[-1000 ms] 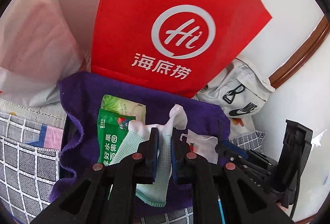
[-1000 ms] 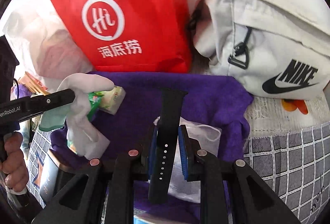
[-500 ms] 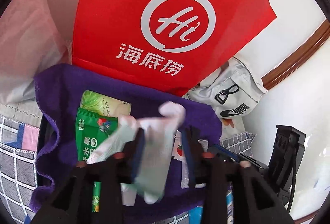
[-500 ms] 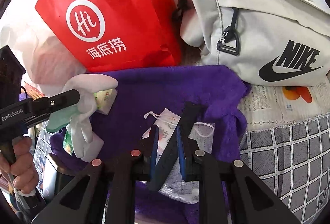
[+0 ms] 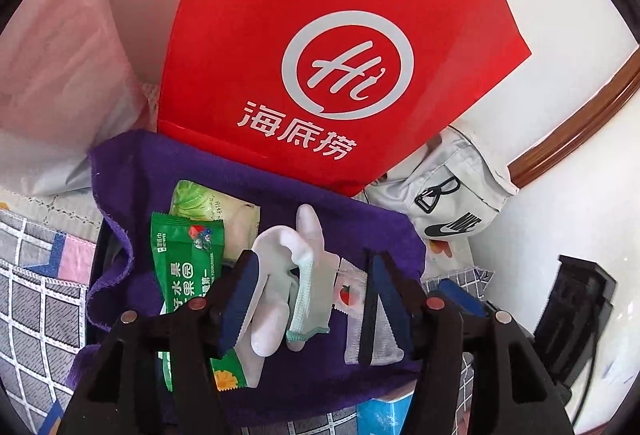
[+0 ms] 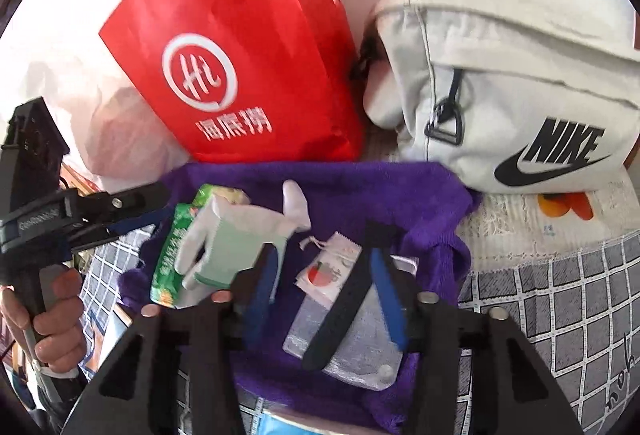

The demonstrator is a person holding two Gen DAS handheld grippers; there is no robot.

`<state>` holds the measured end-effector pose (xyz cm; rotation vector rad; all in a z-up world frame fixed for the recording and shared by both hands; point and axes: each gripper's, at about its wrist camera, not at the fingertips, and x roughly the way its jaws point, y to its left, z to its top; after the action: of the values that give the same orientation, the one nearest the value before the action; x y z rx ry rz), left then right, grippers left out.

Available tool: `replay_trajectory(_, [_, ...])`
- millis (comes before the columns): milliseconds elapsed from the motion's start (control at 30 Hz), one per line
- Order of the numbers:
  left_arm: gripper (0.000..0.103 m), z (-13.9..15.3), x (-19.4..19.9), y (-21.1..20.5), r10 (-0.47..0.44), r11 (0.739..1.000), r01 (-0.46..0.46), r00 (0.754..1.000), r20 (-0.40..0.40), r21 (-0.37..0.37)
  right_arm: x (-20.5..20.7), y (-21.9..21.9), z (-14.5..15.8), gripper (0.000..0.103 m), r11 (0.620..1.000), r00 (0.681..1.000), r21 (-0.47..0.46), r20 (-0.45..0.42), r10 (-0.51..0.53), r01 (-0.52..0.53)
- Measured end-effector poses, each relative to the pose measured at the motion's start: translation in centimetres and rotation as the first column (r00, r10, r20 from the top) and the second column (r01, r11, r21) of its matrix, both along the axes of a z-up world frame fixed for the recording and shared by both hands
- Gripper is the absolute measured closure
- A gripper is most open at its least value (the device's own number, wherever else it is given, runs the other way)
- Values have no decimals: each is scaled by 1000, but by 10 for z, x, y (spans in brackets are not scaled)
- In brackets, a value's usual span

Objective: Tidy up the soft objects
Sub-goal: 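Release the white glove with the left tool while the right tool releases the black strap onto the towel, then withdraw both open tools from the towel toward the yellow pouch and tissue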

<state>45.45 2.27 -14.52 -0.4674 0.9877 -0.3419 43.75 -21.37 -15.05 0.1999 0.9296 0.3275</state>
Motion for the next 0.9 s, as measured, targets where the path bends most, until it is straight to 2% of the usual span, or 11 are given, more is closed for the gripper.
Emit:
replay_trajectory(67, [46,2,-2,0,10,1000,-10,1000,-2,7,-4,1,6,46,1000,1000,-14,-3,-4,3])
replay_trajectory(200, [46,12,-9,3,29,1000,-29,999,17,5,-13,7,20,46,1000,999,6,40,5,-5])
replay_trajectory(400, [46,38,-40,8,24,997,-31,996,91,73,-43,24,37,46,1000,995,-5,96,30,-29])
replay_trajectory(567, [46,44,-66,21,6,992,-16,997,83,126,-86,39,39,46,997,997,-72,61,37,-33])
replay_trajectory(700, [46,52,-89,37,-1,993,-9,997,77,122,-132,43,38,45,999,999,-31,43,10,-9])
replay_trajectory(833, [46,59,-117,47,-26,989,14,996,82,145,-176,50,29,32,999,1000,-36,-6,-11,11])
replay_trajectory(900, [46,59,-131,54,-37,990,25,996,83,141,-201,56,22,32,998,1000,-55,-27,-14,12])
